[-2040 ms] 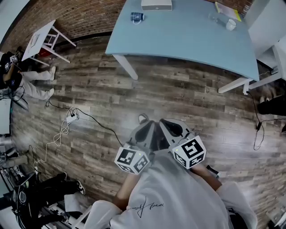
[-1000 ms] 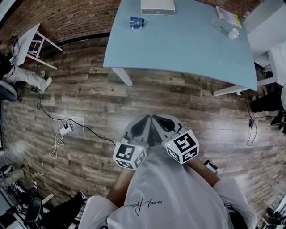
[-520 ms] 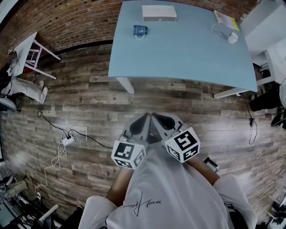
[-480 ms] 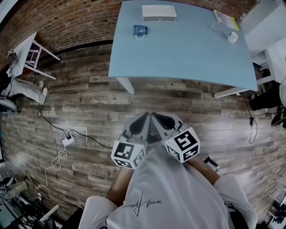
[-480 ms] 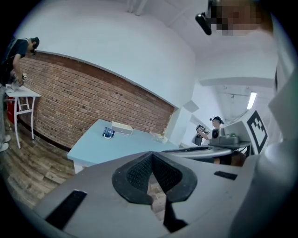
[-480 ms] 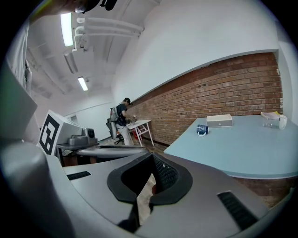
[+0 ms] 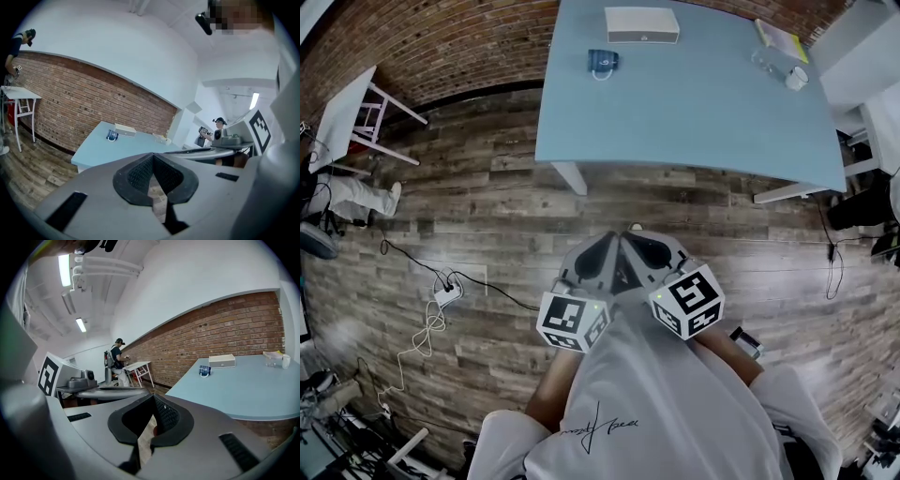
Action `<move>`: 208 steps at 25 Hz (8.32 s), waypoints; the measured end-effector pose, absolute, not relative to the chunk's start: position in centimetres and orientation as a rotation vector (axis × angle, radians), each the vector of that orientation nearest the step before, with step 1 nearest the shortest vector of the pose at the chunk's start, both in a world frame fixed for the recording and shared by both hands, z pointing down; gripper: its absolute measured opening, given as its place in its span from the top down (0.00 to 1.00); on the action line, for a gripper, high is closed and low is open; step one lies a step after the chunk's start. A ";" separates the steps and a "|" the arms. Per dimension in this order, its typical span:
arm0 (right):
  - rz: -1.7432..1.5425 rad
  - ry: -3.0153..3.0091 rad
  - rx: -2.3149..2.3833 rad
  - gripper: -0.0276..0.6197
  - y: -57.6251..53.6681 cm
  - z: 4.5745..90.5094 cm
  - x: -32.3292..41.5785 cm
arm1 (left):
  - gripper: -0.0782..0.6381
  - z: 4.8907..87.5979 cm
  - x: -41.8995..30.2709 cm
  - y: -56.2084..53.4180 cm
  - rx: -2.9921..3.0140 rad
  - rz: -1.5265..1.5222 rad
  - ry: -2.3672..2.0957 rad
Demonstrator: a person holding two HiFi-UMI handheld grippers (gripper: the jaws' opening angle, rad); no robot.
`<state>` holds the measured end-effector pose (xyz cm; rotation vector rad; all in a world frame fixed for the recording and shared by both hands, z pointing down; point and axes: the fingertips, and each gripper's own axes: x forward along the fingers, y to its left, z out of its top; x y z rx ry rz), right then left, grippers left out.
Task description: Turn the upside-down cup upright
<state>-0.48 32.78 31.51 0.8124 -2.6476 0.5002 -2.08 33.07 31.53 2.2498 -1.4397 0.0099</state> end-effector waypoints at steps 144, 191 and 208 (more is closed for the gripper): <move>0.880 -2.361 0.865 0.92 -12.9 44.2 -7.6 | 0.88 45.3 -14.1 -12.8 1.953 0.262 -1.301; 0.919 -2.205 0.991 0.92 -16.6 49.7 -4.5 | 0.82 47.4 -13.8 -14.6 1.907 0.151 -1.120; 0.954 -2.205 0.983 0.92 -15.9 50.0 -4.0 | 0.86 46.7 -12.8 -13.4 1.888 0.080 -0.982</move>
